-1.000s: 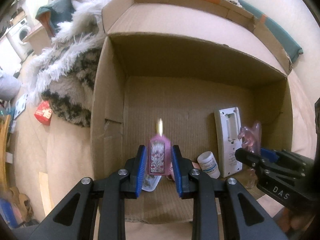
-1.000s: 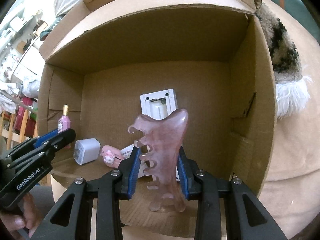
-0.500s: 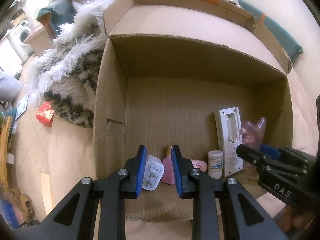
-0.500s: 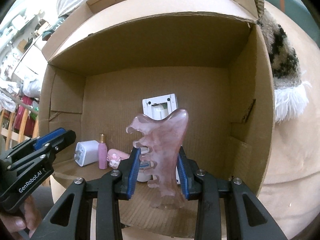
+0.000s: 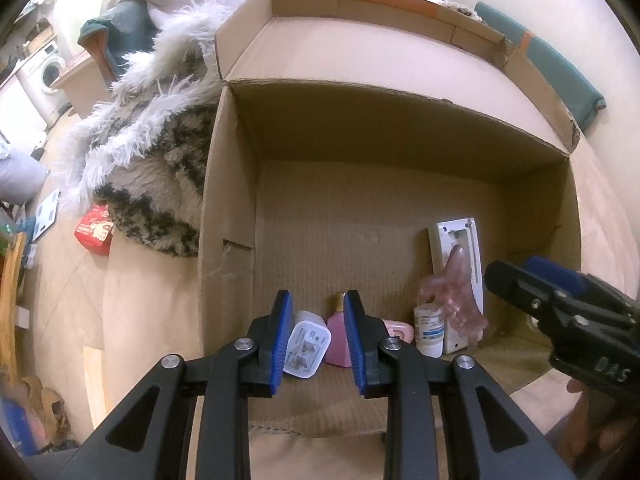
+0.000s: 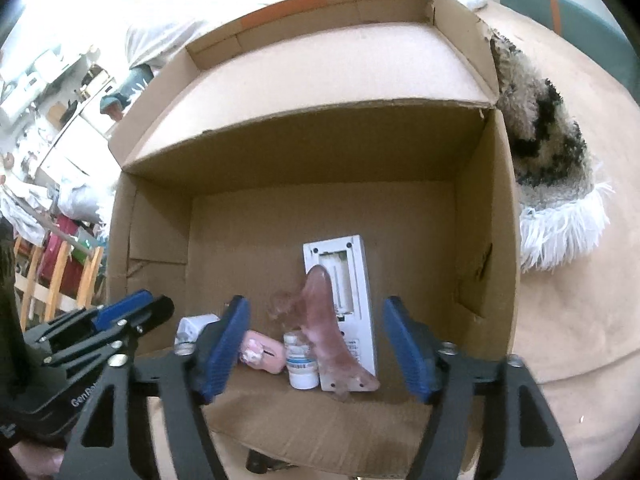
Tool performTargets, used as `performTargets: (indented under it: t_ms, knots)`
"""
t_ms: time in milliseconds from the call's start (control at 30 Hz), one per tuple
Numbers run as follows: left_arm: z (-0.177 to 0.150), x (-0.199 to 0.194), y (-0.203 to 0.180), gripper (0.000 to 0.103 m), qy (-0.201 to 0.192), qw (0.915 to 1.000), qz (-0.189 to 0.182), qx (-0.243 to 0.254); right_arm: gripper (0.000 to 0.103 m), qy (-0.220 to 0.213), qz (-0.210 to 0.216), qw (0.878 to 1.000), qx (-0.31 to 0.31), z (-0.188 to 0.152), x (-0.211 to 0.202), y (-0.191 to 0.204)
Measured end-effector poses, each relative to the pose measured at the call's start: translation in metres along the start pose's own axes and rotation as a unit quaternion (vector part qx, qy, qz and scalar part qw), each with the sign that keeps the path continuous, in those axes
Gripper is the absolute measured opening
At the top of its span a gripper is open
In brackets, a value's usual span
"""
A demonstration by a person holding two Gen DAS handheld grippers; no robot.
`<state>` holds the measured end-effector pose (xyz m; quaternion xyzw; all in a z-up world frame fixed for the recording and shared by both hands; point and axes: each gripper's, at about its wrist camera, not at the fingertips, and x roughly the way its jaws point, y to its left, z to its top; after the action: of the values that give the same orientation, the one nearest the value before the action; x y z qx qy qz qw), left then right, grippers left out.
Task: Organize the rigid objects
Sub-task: 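Open the left tool releasing the perfume while the right tool releases the comb beside it, then withdraw both open tools toward the black flashlight and batteries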
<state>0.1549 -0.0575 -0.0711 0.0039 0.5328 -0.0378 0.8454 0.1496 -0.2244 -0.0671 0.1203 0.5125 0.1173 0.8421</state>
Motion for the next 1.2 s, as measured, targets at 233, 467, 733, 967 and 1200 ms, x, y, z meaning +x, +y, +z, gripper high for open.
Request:
performTargets:
  t_ms: [233,467,733,967,1200]
  knots:
    - [-0.001,-0.006,-0.001,0.038,-0.005,1.0,-0.006,-0.004,0.084,-0.012,0.001,1.0,-0.014,0.0,-0.005,0.005]
    - [0.0,-0.021,-0.002,0.055,-0.023,0.9997,-0.008,-0.004,0.085,-0.022,0.0,1.0,-0.012,0.002,-0.014,0.003]
    - [0.002,-0.048,-0.005,0.064,-0.05,0.9984,0.01,0.025,0.085,-0.048,0.01,0.999,-0.005,-0.003,-0.039,0.003]
    - [-0.008,-0.071,0.01,0.065,-0.05,0.9987,0.006,-0.01,0.085,-0.055,0.012,0.998,-0.018,-0.013,-0.057,0.009]
    - [-0.033,-0.085,0.024,0.065,-0.064,0.9975,0.001,-0.031,0.085,-0.057,0.028,0.998,-0.017,-0.034,-0.077,0.004]
